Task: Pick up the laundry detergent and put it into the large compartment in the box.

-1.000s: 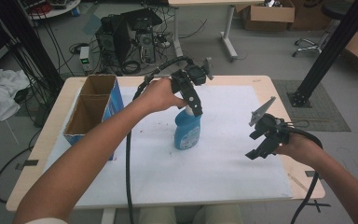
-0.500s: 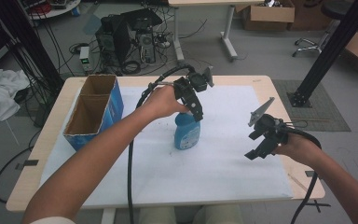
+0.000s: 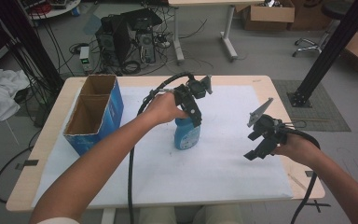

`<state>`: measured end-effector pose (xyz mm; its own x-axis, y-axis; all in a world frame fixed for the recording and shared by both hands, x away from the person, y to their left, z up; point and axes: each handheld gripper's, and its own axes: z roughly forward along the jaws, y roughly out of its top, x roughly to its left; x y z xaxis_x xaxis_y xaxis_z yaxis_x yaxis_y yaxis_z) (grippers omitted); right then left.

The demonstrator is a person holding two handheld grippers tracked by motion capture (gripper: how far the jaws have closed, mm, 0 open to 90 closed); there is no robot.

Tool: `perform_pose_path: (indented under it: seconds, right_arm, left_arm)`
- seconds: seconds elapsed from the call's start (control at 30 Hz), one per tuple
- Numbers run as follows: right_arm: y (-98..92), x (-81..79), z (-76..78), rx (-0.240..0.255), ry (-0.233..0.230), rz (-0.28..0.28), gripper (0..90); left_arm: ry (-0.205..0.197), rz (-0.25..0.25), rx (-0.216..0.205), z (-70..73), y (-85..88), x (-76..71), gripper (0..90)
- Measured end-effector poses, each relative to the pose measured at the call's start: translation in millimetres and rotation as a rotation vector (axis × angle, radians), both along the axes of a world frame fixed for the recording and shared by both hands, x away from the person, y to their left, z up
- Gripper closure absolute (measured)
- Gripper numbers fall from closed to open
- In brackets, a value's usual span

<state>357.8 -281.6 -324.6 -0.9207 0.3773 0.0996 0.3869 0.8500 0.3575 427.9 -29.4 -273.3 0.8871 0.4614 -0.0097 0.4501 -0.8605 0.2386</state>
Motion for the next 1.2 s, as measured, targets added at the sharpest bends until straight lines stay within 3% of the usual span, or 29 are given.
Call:
perform_pose_path:
  seconds: [0.4,1.2]
  right_arm:
    - [-1.3,-0.6,-1.5,0.007,0.007,-0.01,18.3]
    - [-0.1,-0.5,-1.3,0.005,0.012,-0.009,18.8]
  left_arm:
    - [0.016,-0.004,0.022,-18.6,-6.2,1.4,18.6]
    - [0.035,-0.01,0.017,-23.5,-4.3,2.9,26.7]
